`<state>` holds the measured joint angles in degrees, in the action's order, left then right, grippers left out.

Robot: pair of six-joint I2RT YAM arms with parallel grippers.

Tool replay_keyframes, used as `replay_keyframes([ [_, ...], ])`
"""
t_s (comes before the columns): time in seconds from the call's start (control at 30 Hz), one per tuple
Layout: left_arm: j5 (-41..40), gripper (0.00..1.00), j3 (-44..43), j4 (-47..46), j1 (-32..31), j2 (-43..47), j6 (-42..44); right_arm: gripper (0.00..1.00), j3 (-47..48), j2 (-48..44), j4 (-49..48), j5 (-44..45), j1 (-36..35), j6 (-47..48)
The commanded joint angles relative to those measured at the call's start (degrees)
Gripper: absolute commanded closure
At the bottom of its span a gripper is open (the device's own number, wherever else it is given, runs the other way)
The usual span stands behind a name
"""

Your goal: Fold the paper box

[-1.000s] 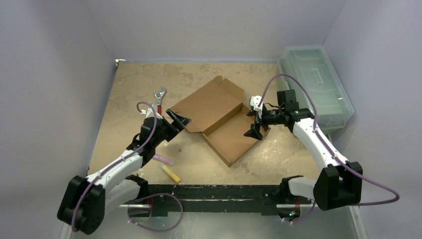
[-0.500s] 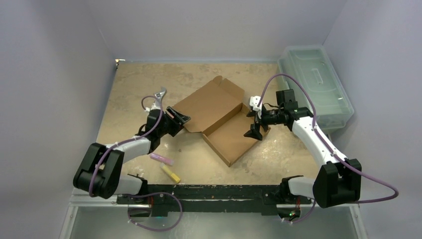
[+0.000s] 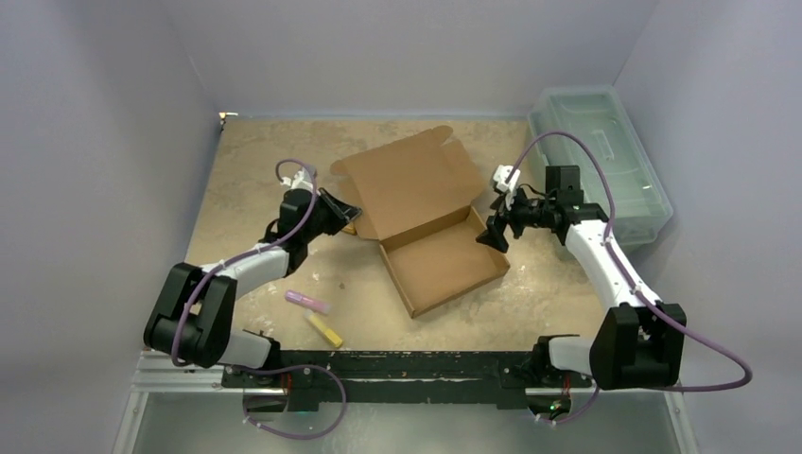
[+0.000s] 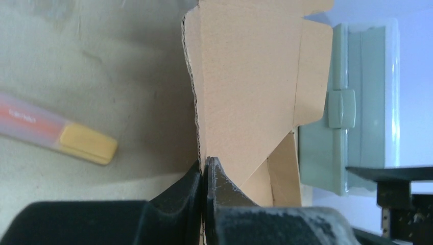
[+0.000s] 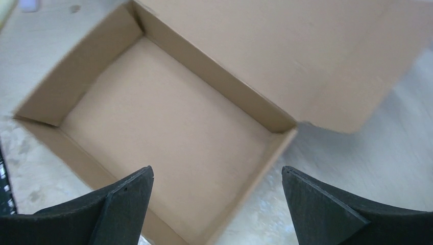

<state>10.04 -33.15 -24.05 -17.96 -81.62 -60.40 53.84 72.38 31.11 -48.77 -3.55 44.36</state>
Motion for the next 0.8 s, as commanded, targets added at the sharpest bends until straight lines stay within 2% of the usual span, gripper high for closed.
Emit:
replay_keyframes([
  [0.0, -2.17, 1.00, -2.81, -1.29, 0.46, 4.77, 13.42, 0.01, 1.56, 1.11, -7.43, 7.29, 1.62, -9.35],
  [0.23, -1.97, 1.00, 1.83, -12.56, -0.20, 9.18, 18.71, 0.12, -0.39, 5.63, -15.41, 19.84, -0.29, -17.73],
  [0.43, -7.60, 1.00, 5.14, -12.62, -3.83, 13.85, 23.20, 0.19, 1.76, 11.71, -17.13, 23.68, -3.47, -18.47],
  [0.6, -12.98, 1.00, 7.12, -11.05, -8.89, 16.77, 26.40, 0.28, 4.08, 17.31, -19.41, 23.00, -6.54, -18.99],
  [0.63, -13.73, 1.00, 7.51, -10.65, -9.61, 17.33, 26.46, 0.32, 4.99, 18.70, -19.41, 24.11, -7.52, -19.18],
  [0.77, -15.44, 1.00, 9.43, -10.46, -10.97, 19.48, 24.98, 0.36, 6.81, 22.42, -21.55, 31.18, -9.58, -20.49],
])
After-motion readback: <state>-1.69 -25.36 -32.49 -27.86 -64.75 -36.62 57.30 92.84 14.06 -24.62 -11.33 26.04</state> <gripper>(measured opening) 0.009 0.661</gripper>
